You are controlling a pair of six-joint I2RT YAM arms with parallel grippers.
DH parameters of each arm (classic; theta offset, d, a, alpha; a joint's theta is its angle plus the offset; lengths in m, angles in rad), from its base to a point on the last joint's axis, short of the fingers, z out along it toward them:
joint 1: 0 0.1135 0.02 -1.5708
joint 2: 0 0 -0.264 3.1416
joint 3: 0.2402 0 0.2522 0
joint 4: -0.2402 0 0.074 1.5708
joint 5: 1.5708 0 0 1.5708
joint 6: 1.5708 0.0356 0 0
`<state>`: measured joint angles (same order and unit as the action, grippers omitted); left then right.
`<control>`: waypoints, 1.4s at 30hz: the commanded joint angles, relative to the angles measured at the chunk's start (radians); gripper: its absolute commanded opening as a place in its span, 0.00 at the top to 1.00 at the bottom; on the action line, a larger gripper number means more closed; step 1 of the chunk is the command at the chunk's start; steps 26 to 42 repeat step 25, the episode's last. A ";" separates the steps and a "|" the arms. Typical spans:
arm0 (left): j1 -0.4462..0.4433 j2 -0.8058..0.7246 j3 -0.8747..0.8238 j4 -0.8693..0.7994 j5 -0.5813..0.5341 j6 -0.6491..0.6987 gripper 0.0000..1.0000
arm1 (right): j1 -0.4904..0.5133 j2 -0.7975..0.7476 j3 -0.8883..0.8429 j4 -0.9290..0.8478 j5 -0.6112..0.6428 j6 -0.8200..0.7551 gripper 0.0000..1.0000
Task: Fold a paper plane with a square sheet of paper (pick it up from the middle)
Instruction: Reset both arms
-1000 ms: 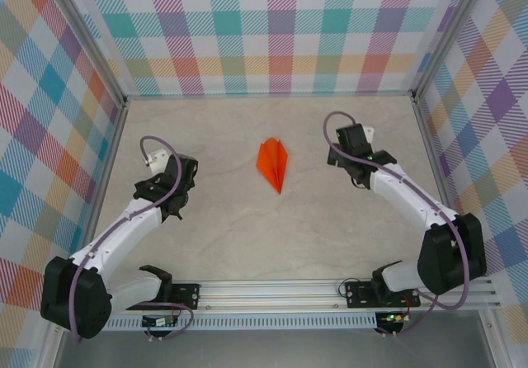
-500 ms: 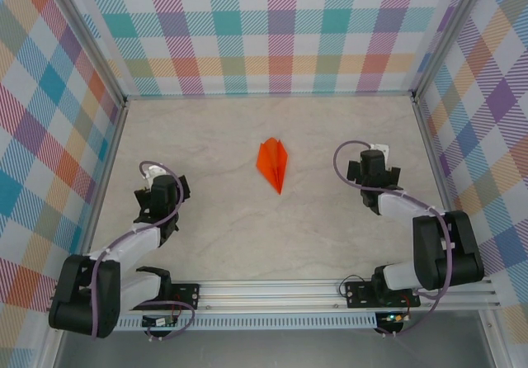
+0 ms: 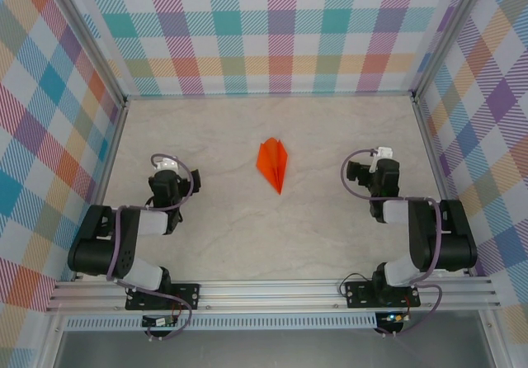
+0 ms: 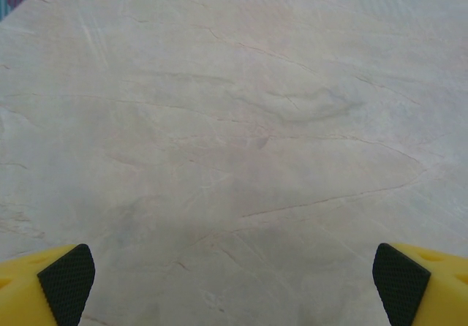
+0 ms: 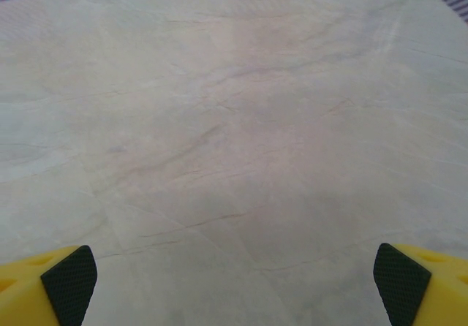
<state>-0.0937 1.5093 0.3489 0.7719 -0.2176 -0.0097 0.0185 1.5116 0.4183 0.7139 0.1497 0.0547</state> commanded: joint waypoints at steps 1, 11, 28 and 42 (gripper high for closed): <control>0.013 0.049 0.037 0.096 0.032 0.009 0.00 | -0.001 0.013 -0.017 0.114 -0.098 -0.031 0.00; 0.011 0.051 0.059 0.052 0.020 0.010 0.00 | -0.002 0.016 -0.006 0.096 -0.120 -0.038 0.00; 0.011 0.056 0.073 0.031 0.073 0.031 0.00 | -0.002 0.015 -0.009 0.102 -0.121 -0.039 0.00; 0.011 0.056 0.073 0.031 0.073 0.031 0.00 | -0.002 0.015 -0.009 0.102 -0.121 -0.039 0.00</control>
